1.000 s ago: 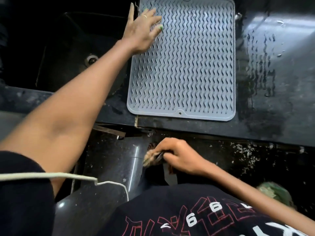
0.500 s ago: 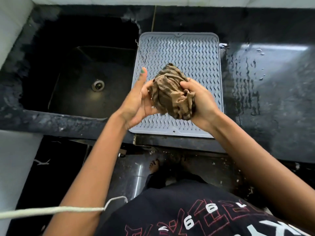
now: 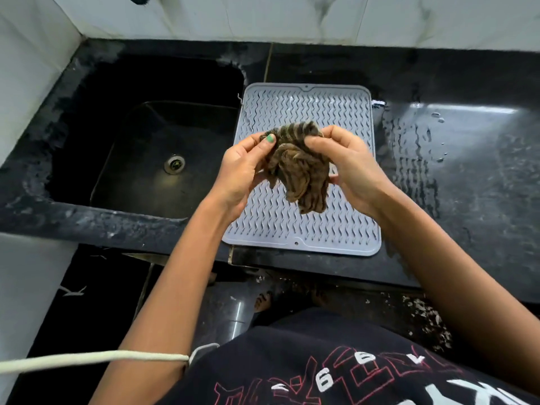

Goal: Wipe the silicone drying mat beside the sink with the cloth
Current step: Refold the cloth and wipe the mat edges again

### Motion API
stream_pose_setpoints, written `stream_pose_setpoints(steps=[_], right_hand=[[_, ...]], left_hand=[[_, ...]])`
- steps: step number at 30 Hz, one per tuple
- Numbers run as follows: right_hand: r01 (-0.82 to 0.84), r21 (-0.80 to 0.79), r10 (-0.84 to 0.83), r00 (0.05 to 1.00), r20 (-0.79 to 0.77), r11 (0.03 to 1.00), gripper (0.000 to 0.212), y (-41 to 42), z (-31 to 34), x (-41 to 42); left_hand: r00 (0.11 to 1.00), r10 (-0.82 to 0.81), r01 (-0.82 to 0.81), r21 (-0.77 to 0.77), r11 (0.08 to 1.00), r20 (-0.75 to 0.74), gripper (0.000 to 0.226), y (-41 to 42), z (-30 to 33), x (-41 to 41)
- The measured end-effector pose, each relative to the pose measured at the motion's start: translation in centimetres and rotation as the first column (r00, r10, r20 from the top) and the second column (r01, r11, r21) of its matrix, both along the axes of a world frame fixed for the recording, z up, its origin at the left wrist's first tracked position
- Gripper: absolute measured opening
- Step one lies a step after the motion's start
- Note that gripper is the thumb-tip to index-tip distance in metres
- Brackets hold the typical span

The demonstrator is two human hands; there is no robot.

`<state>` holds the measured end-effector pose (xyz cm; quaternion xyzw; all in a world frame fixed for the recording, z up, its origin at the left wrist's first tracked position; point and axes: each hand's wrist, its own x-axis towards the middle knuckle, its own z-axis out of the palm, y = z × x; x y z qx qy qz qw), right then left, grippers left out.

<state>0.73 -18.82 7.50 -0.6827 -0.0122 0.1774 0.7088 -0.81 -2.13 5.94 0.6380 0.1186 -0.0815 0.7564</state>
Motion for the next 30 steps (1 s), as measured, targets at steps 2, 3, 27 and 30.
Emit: stream_pose_setpoints(steps=[2,3,27,30], right_hand=[[0.026,-0.118,-0.013,0.994,0.113,0.993,0.013,-0.4,0.5,0.3],[0.040,-0.148,-0.014,0.986,0.167,0.988,0.013,-0.6,0.8,0.4],[0.355,-0.330,-0.095,0.793,0.602,0.875,0.015,-2.7,3.4,2.6],[-0.157,-0.320,0.271,0.895,0.354,0.935,0.026,-3.5,2.4,1.4]], left_hand=[[0.998,0.011,-0.015,0.055,0.998,0.062,0.015,0.1,0.5,0.3],[0.996,0.017,-0.024,0.082,0.996,0.086,0.015,0.2,0.8,0.4],[0.969,-0.236,0.244,-0.139,0.960,0.075,0.014,-0.8,2.2,0.0],[0.990,-0.140,0.141,-0.128,0.982,0.023,0.015,-1.0,1.5,0.1]])
